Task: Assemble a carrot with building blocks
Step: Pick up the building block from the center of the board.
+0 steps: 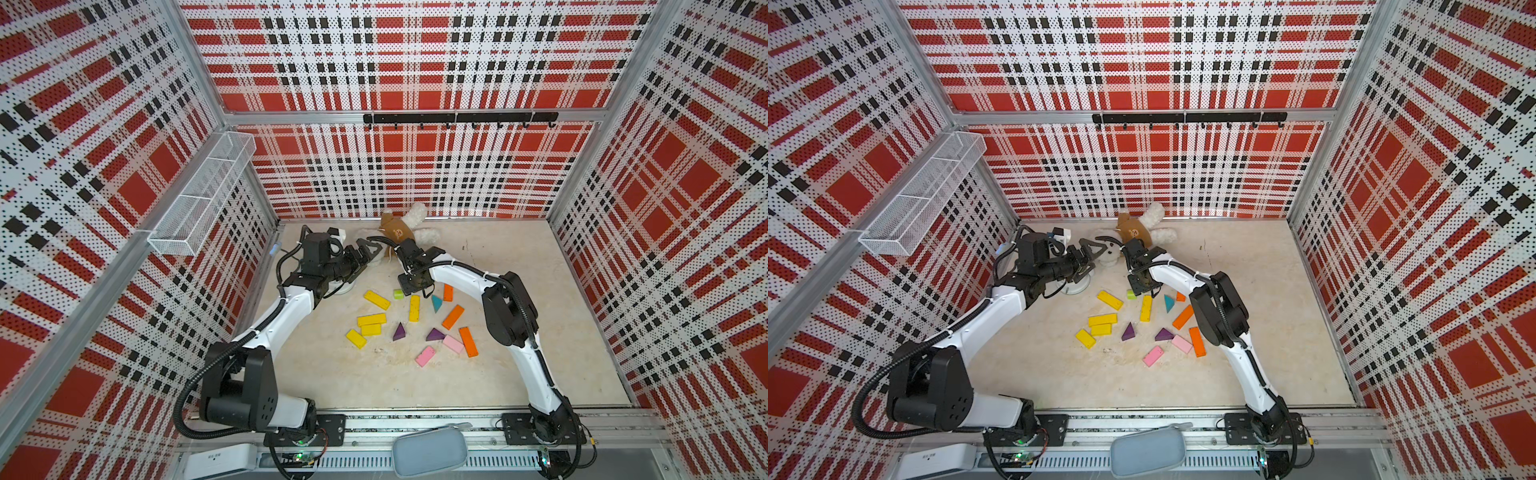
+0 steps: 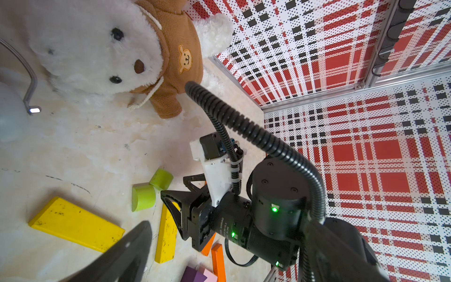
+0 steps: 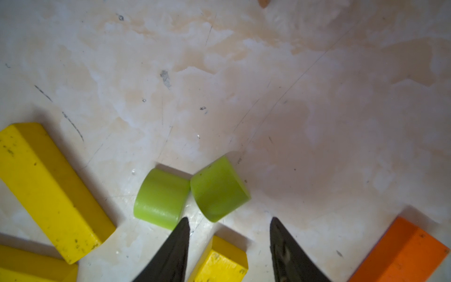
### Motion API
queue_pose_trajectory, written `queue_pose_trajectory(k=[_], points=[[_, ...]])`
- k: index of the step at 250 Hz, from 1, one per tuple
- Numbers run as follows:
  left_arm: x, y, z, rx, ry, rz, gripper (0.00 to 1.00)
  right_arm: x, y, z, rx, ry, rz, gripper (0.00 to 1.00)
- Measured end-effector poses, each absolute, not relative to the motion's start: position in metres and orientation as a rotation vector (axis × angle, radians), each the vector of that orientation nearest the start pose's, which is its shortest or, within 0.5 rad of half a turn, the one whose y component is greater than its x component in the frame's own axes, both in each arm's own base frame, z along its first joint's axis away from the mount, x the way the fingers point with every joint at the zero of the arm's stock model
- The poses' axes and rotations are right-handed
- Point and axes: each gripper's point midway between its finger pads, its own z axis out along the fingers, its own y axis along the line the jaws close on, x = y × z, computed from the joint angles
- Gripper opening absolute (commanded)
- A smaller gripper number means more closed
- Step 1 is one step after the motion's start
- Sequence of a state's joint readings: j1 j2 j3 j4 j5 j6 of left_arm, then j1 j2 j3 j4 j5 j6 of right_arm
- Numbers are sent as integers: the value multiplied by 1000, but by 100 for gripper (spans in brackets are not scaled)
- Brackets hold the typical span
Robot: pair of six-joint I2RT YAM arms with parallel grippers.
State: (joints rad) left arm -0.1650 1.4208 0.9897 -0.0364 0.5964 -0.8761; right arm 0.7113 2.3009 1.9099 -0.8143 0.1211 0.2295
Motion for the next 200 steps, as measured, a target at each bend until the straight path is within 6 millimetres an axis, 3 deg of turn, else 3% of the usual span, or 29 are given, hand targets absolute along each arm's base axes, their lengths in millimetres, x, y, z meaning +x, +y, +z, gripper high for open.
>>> queue_pose_trajectory(k=[107,200], points=[[400,-165,229,-366,2157,-1232,99,420,323,36,-614,2716,74,54],[400,-165,230,-365,2156,-1233,99,430,304,33,-564,2737,52,54]])
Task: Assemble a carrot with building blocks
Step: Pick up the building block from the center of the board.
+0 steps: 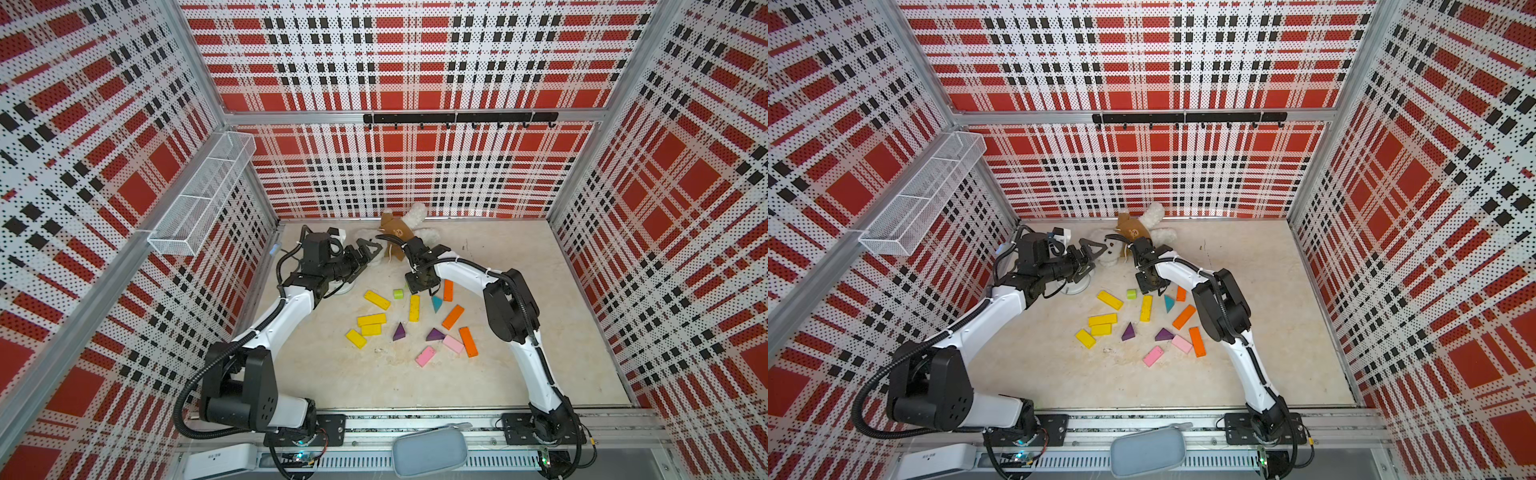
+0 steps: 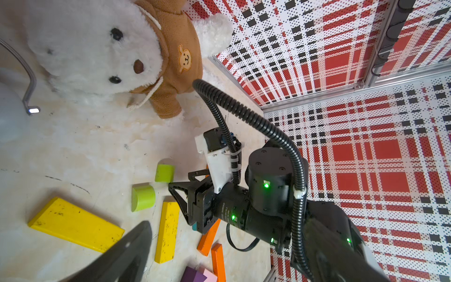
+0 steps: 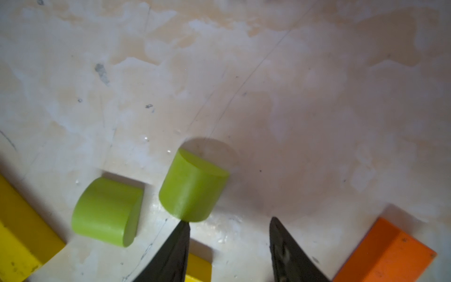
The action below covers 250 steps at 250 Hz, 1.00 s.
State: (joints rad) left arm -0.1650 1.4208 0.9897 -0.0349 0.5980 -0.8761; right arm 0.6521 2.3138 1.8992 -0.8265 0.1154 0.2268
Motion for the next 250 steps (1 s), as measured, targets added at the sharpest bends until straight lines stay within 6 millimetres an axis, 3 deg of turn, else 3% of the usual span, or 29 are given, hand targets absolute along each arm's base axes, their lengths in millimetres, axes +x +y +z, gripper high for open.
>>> queue_pose_trajectory(k=[48,107,136,178,250], points=[[400,-165,230,-365,2156,-1233,99,435,295,32,-541,2745,38,54],[400,-164,230,-366,2155,-1232,99,429,301,30,-482,2777,121,55],[400,-163,230,-369,2154,-1232,99,430,306,39,-427,2790,160,52],[400,-163,230,-371,2154,-1233,99,446,324,59,-389,2743,226,53],[400,-164,230,-370,2154,-1234,100,449,330,28,-393,2800,193,50]])
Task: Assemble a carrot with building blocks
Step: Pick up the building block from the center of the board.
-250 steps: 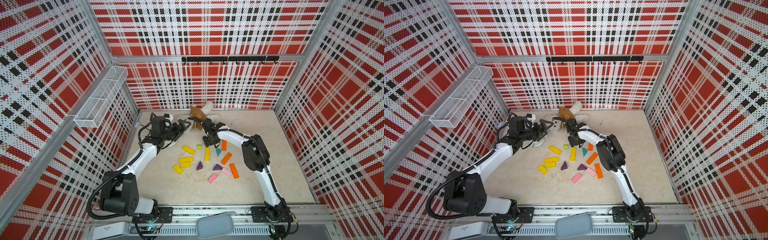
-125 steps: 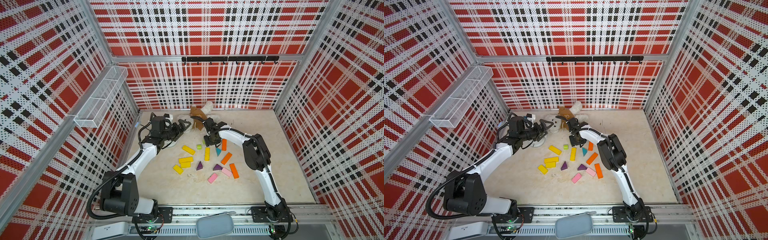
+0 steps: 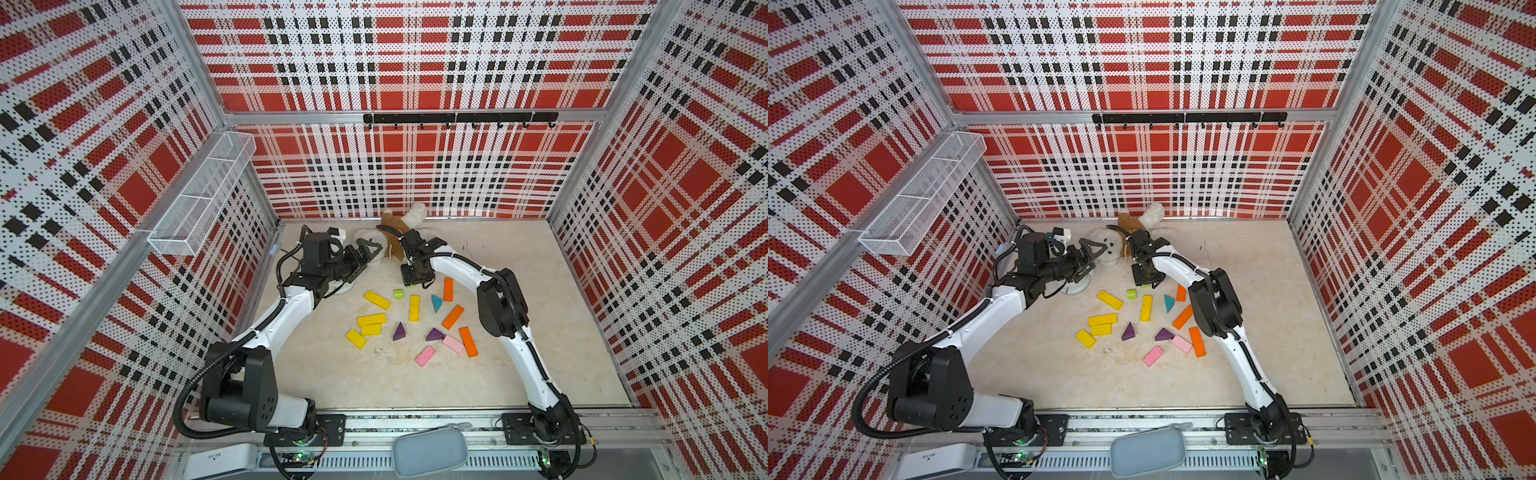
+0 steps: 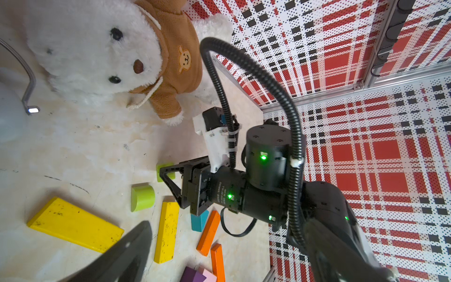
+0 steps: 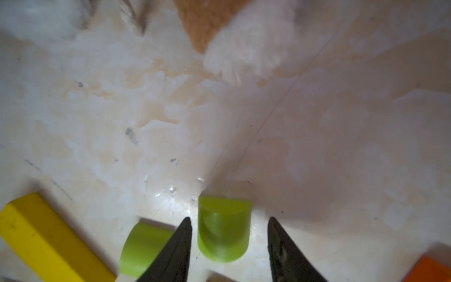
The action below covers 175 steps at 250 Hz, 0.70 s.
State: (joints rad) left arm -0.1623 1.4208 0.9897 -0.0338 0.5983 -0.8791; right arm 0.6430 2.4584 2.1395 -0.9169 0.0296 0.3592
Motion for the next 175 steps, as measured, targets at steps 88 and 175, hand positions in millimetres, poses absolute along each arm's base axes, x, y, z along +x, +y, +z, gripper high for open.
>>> queue_pose_trajectory(k=[88,175], points=[[400,-164,230,-375,2154,-1237,100,453,325,24,-385,2789,81,39],[400,-164,230,-375,2154,-1240,100,449,315,25,-404,2788,31,37]])
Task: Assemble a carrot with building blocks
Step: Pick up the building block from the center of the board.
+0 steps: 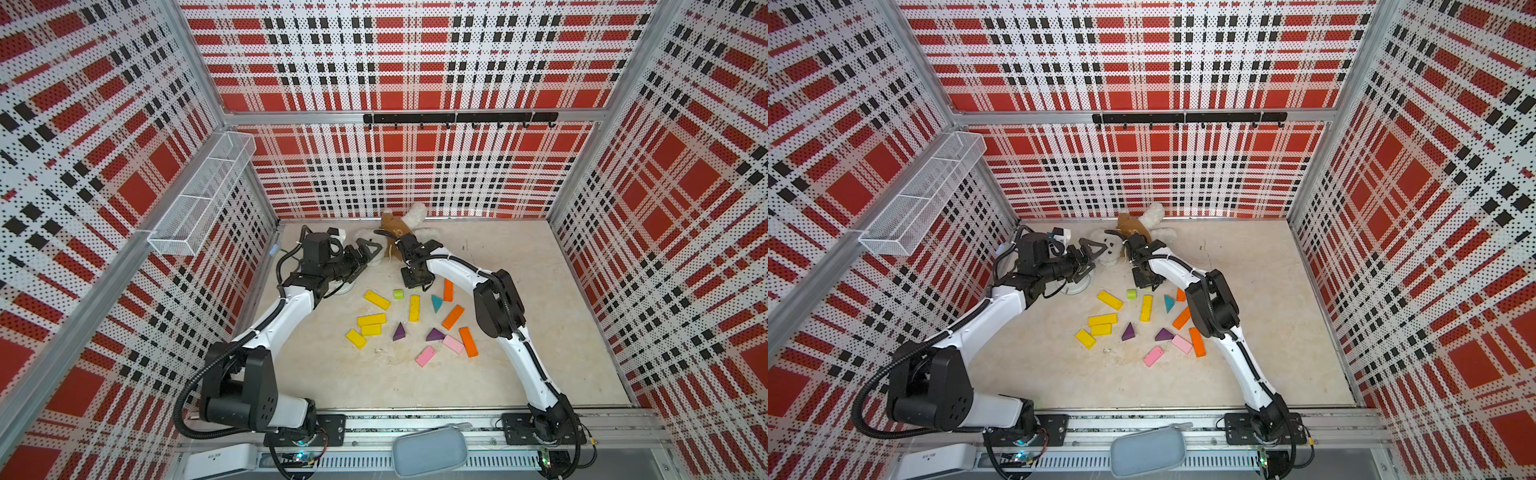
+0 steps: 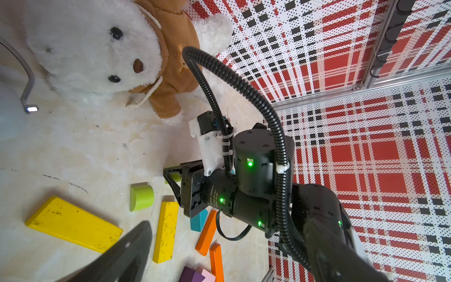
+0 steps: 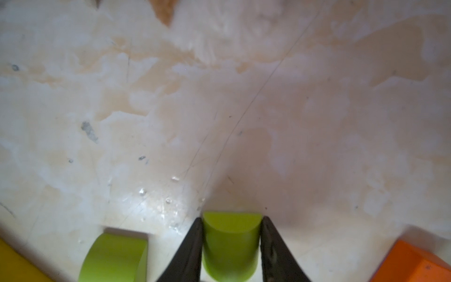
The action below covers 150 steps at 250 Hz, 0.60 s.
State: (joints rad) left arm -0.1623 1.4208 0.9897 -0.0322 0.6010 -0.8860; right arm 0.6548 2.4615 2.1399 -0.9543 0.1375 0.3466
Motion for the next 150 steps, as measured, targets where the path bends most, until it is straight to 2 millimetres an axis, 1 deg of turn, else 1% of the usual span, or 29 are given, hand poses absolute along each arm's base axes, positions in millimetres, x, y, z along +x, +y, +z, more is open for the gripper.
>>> queue_pose_trajectory(k=[25,48,69,88,150], points=[[400,-164,230,-374,2154,-1242,100,446,313,24,-421,2798,28,44],[400,-165,231,-372,2154,-1243,99,444,311,24,-439,2807,31,48],[399,-165,231,-369,2154,-1247,99,442,310,23,-449,2818,34,49],[399,-166,231,-366,2155,-1250,100,440,310,24,-461,2826,39,49],[398,-167,231,-360,2157,-1258,99,431,305,26,-491,2873,24,41]])
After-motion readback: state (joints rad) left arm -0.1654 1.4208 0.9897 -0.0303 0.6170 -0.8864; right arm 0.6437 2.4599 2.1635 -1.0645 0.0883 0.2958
